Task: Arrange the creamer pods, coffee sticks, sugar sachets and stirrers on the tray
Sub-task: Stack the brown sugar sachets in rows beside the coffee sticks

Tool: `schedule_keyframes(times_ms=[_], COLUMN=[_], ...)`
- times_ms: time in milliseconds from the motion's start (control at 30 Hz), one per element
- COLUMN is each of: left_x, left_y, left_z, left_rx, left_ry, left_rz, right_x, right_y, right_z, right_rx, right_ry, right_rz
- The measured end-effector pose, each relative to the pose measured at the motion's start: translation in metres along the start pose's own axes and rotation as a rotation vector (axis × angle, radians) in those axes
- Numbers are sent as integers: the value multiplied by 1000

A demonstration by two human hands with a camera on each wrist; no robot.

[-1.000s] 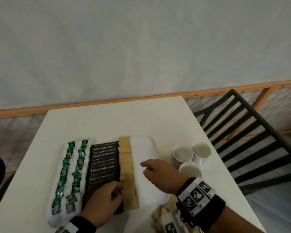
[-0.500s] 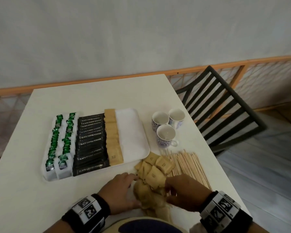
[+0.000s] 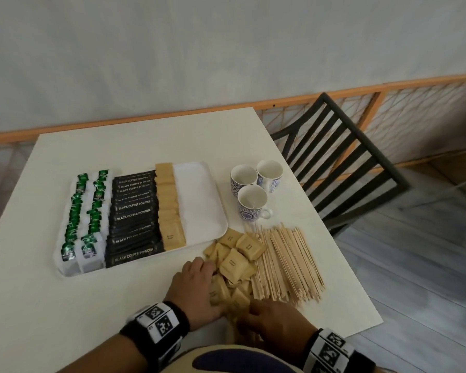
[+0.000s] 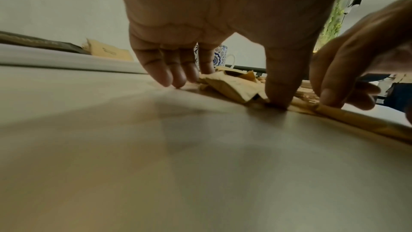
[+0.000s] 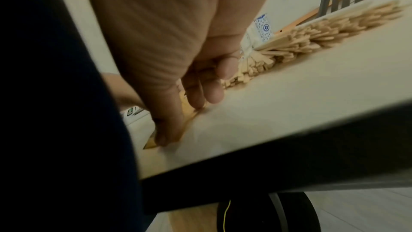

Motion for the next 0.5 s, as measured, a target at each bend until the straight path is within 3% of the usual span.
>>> schedule_keyframes(times_ms=[333, 500], left_x=[3, 15], left_y=[5, 1], left_z=[-2, -3], left_rx=[61, 73], left_ry=[-128, -322], left_rz=[19, 24], right_x=[10, 11], right_y=[17, 23], right_z=[-3, -5], right_rx=[-89, -135], right_ry=[37, 42], right_rz=[145, 90])
Point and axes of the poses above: each hand's wrist, its own y-axis towards the middle knuckle, its own z-axis out of the palm, x = y × z, the point moved 1 cm from there along y, towards the middle knuckle, and after that the axes turned 9 degrees about y, right-handed, at the moved point
